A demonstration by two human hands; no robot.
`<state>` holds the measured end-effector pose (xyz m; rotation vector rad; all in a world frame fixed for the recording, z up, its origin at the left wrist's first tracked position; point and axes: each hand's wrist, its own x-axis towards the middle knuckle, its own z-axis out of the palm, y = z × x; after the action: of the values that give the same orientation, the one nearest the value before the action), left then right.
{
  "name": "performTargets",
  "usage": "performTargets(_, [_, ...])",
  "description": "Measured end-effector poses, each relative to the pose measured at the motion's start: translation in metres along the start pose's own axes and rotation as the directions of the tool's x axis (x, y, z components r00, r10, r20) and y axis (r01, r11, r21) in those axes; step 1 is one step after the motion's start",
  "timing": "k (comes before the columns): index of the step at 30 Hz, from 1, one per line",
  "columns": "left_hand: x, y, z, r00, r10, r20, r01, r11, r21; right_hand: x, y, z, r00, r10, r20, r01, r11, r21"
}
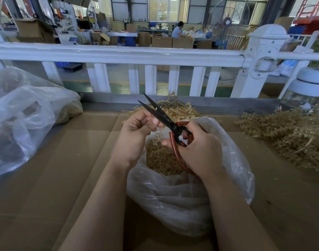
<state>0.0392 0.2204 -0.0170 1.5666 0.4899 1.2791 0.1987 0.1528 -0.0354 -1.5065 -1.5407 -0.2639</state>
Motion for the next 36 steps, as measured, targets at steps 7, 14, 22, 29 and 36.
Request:
performTargets(7, [-0.0009,-0.0012,0.0024,1.000,-0.004,0.023,0.004,1.000,0.007,-0.0006,-0.0017,-0.0009,1.000,-0.011,0.003,0.011,1.000,0.011])
performTargets(14, [-0.0014,-0.0037,0.0029,0.999,-0.006,0.038,0.006,1.000,0.008,0.0000,0.0003,0.0015,0.999,0.010,0.031,-0.011,0.999,0.038])
performTargets(22, [-0.0014,-0.0034,0.0031,0.999,0.005,0.046,-0.006,1.000,0.015,-0.0011,0.0013,0.0016,1.000,0.006,0.013,-0.006,0.999,0.047])
performTargets(29, [-0.0021,-0.0020,0.0034,1.000,-0.027,0.010,0.027,1.000,0.005,-0.0013,0.0024,0.0019,1.000,-0.009,-0.011,0.009,1.000,0.009])
performTargets(36, [-0.0007,-0.0043,0.0005,0.990,-0.107,-0.089,0.103,0.994,-0.040,-0.0002,0.0039,0.0056,0.995,0.084,0.050,-0.089,0.989,0.116])
